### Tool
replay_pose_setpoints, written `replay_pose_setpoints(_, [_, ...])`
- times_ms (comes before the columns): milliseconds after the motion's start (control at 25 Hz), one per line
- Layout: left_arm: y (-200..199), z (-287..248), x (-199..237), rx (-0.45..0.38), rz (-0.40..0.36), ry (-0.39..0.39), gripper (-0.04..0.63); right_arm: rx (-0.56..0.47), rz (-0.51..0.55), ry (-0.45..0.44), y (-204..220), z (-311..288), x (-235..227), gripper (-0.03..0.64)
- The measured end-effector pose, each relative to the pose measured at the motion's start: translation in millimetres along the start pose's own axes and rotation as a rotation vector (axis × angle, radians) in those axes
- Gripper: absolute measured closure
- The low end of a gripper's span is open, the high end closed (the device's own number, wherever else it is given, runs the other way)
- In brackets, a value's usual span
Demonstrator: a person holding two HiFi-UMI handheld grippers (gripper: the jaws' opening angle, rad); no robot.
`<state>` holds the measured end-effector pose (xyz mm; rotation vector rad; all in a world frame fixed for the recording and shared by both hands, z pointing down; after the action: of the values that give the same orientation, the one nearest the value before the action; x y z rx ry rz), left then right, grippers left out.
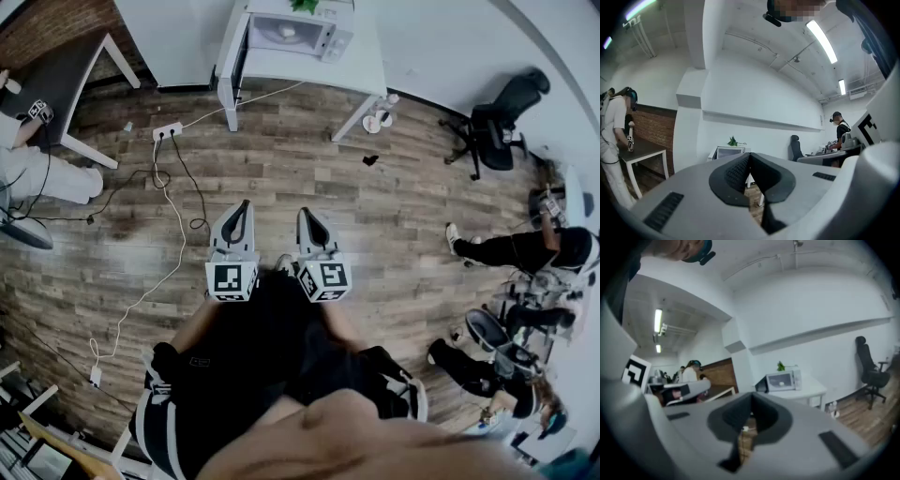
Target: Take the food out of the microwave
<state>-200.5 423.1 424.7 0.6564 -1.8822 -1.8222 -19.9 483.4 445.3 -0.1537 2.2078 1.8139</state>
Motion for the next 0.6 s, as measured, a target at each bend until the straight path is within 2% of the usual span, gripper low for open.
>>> replay_pose_setpoints(320, [4,-3,7,0.003,0.021,0.014,0.563,0.009,-0.003,-0.004,2,-6,4,0.586])
replay_pose_setpoints(480, [3,-4,12,0.013,0.071,0.016,0.565,0.010,-0.005,0.002,2,-10,8,0.586])
replay_pose_setpoints(600, [3,-5,21,0.001,0.056,0.023,0.563,0.000,-0.026,0.012,0,-15,11,0.586])
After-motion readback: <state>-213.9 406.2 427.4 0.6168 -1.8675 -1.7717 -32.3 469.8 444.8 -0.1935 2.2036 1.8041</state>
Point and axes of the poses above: the fingertips, and each gripper's own axes: z backward along the fingers, x to its left, y out of its underside, the point moved 8 cm from there along z, backward along the fingers, and after that the axes turned 4 degrees about -z, right-handed, at the moved point
